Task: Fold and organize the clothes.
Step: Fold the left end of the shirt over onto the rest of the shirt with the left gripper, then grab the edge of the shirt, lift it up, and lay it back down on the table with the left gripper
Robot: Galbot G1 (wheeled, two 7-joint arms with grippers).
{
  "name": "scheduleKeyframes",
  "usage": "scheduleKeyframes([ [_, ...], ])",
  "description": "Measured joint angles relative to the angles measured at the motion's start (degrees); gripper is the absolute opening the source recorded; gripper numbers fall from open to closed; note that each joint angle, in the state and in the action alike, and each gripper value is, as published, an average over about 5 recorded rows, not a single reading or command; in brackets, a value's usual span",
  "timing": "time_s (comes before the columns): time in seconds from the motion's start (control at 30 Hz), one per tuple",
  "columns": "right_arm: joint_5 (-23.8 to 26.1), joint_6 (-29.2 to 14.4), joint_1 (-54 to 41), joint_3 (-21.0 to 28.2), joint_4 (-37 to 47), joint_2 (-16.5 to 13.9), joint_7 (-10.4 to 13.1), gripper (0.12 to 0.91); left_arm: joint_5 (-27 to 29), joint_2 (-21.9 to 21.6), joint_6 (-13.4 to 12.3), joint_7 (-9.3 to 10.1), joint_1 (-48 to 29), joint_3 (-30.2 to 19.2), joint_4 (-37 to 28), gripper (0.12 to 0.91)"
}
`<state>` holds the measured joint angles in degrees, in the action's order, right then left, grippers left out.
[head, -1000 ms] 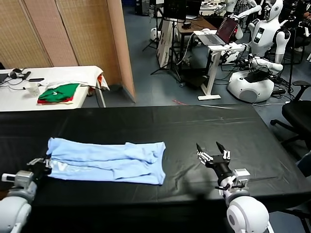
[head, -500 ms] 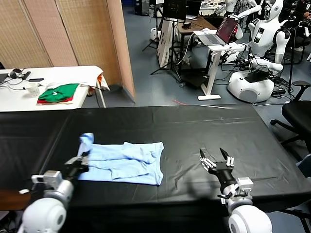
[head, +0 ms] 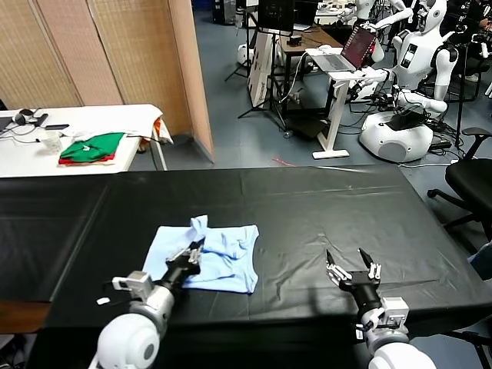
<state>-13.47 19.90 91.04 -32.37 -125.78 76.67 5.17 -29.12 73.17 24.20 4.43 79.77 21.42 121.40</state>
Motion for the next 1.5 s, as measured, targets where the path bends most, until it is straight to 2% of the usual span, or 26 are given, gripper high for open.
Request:
scheduleKeyframes([
  [0.37, 0.39, 0.11, -0.07, 0.40, 0.62, 0.09, 0.00, 0.907, 2.24, 3.61, -0.17, 0.14, -1.40, -3.55, -1.91, 0.196],
  [0.7, 0.20, 0.76, -0.31, 1.41, 0.63, -0.34, -0.50, 0.907, 4.92, 6.09, -1.10, -0.55, -1.62, -6.38, -4.62, 0.212],
  [0.8, -0.26, 1.31, -0.95, 2.08, 1.07, -0.61, -0.61, 0.907, 3.83, 6.41, -1.10, -0.68, -1.69, -6.86, -4.84, 0.329],
  [1.03, -1.95, 2.52, -3.62, 4.58, 2.12, -1.47, -0.70, 0.907, -5.04, 7.17, -0.85, -0.47, -0.97, -5.99, -3.44, 0.768],
  [1.13, -2.48, 2.83, -5.24, 6.16, 2.65, -2.10, -0.82, 0.907, -5.41, 6.66, -1.69, -0.47, -1.23, -4.81, -2.80, 0.879],
  [1.27, -2.56, 2.86, -7.52, 8.49, 3.72, -2.71, -1.06, 0.907, -1.46, 4.38, -4.07, -1.29, -2.22, -2.06, -2.88, 0.905],
  [1.5, -2.55, 2.46, -9.54, 11.60, 4.64, -2.37, -1.35, 0.907, 3.07, -3.07, -7.69, -4.03, -2.56, 5.21, -6.17, 0.907],
])
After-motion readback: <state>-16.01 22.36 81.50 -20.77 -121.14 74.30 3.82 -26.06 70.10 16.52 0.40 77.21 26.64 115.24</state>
